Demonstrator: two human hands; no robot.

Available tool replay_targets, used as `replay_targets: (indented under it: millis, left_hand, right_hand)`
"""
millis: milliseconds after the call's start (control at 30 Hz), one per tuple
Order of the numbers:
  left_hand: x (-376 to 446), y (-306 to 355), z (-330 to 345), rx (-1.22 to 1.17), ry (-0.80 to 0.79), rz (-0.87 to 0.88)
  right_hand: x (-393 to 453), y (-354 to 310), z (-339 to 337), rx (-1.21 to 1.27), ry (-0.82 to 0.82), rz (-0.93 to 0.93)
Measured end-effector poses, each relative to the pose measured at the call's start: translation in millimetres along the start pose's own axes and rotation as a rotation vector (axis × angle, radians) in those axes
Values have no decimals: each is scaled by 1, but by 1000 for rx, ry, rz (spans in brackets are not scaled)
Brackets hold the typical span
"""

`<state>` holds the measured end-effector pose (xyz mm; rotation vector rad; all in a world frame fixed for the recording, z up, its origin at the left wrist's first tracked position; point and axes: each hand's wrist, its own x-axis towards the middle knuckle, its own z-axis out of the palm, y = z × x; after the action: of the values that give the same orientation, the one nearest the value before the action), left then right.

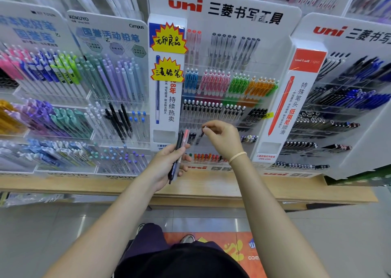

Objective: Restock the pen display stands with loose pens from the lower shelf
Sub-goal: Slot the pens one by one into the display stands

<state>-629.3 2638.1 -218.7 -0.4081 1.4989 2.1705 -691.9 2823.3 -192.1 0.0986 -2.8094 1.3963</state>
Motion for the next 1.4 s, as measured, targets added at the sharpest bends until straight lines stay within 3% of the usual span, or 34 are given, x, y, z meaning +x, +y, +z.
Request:
replay_targets:
  millis: [200, 400, 667, 733, 833, 967, 1033, 1200, 1300, 1400]
  left_hand:
    - [2, 0, 1, 15, 2, 14]
    - [3, 0, 8, -15, -13, 1]
    - [0, 10, 10, -13, -33, 24]
    - [-2, 16, 11, 40, -59, 49]
    - [-5, 32, 18, 114, -133, 115]
    - [-9, 69, 38, 153, -210, 193]
    - [-12, 89, 49, 178, -151, 260]
    - [-12, 138, 64, 376, 266, 548]
    - [-15, 164, 65, 396, 301, 651]
    - [-14, 179, 66, 359, 292, 625]
  right_hand:
    - [-9, -5, -8, 27, 59, -109]
    - [-7, 5, 10, -145, -86, -56]
    - [-3, -2, 4, -188, -114, -34]
    - [-8, -15, -7, 18, -33, -15]
    - [-9, -39, -26, 452, -101, 59]
    - [6, -64, -54, 599, -80, -21]
    - [13, -77, -69, 636, -13, -54]
    - [36, -119, -104, 781, 186, -125]
    - [47, -146, -121, 879, 255, -222]
    - [57, -165, -132, 875, 336, -328]
